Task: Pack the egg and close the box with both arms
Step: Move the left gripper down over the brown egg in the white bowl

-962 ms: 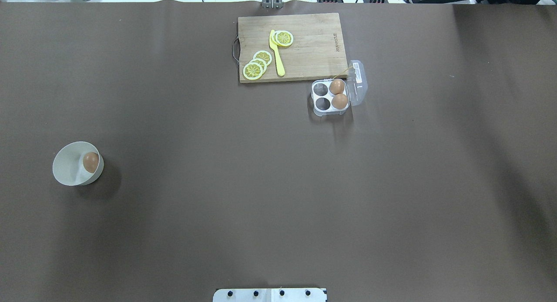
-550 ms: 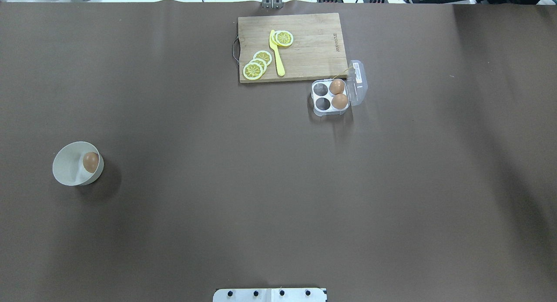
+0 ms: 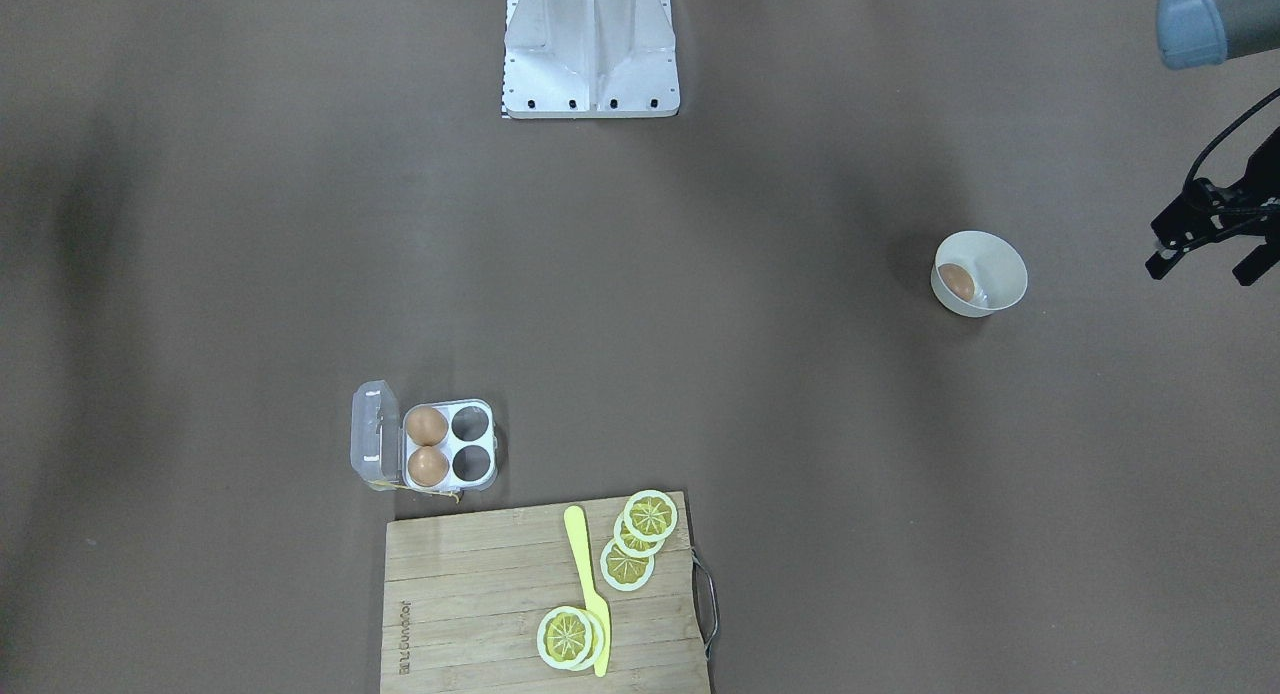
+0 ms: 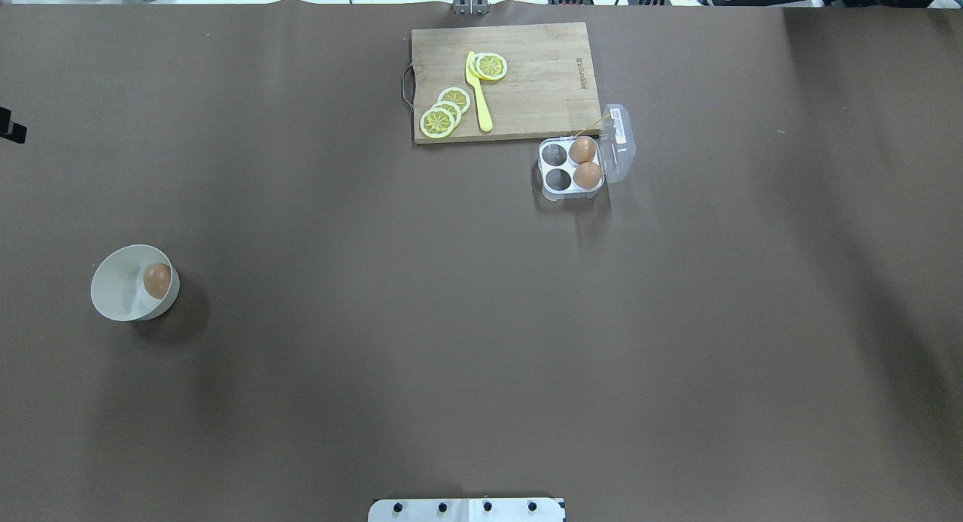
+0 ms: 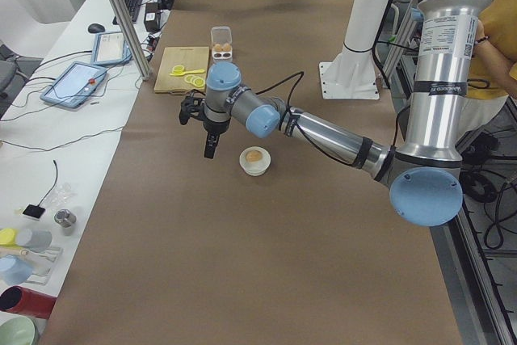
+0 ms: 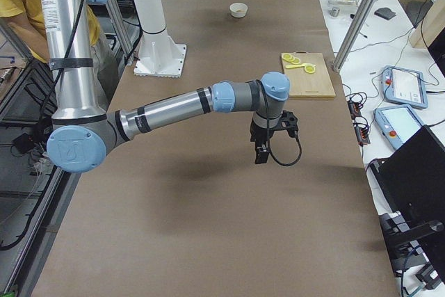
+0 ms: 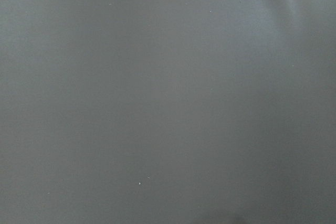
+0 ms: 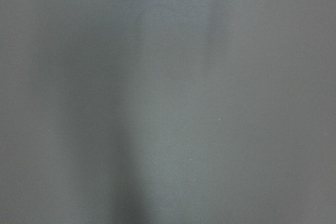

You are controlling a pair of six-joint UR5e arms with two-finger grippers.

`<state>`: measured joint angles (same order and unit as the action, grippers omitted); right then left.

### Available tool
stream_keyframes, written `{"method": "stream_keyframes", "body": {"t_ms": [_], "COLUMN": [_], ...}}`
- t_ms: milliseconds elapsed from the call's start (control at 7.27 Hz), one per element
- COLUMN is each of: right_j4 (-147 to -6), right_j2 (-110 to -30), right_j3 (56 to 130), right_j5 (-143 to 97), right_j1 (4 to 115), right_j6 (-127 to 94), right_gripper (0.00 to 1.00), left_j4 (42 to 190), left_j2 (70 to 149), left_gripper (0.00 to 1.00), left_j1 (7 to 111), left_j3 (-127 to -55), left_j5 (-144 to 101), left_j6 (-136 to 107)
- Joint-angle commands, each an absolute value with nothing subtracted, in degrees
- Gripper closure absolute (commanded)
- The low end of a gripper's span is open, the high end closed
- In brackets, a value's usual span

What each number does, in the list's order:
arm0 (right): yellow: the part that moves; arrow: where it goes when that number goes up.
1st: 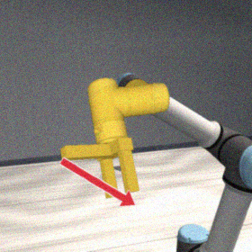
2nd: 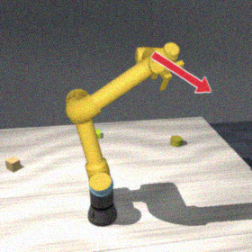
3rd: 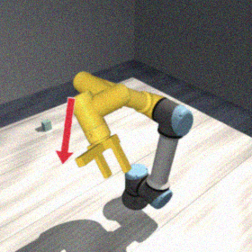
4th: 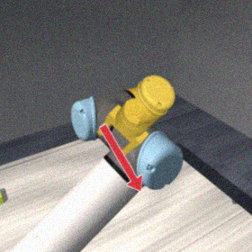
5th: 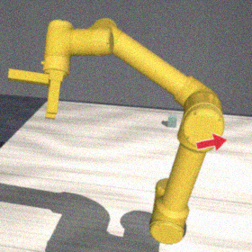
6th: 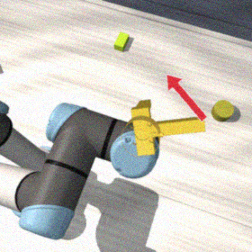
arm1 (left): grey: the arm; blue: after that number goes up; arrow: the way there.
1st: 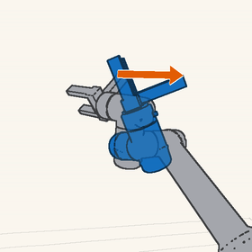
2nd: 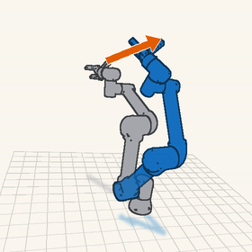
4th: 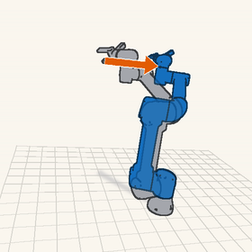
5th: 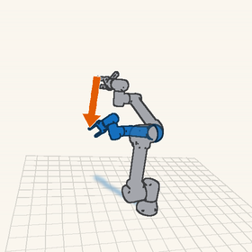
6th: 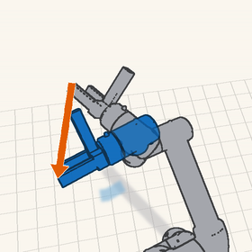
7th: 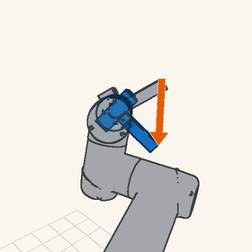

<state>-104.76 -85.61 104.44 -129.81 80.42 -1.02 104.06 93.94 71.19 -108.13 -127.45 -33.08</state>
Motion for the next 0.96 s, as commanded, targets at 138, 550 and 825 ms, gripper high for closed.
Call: {"method": "stream_keyframes", "body": {"t_ms": [138,550,825], "right_j4": [-104.8,-104.8,-104.8], "right_j2": [-85.7,-85.3,-85.3], "right_j3": [104.4,104.6,104.6], "right_j5": [-129.8,-129.9,-129.9], "right_j1": [80.4,80.4,80.4], "right_j6": [-1.0,-0.9,-0.8], "right_gripper": [0.00,0.00,0.00], "left_j4": [104.1,107.4,113.1], "left_j2": [95.9,92.6,89.1], "left_gripper": [0.03,0.03,0.03], "left_j1": [64.7,60.0,54.6], "left_j3": [-107.7,-107.6,-107.3], "left_j5": [-123.5,-123.4,-120.1], "left_j6": [-38.7,-41.4,-45.3]}}
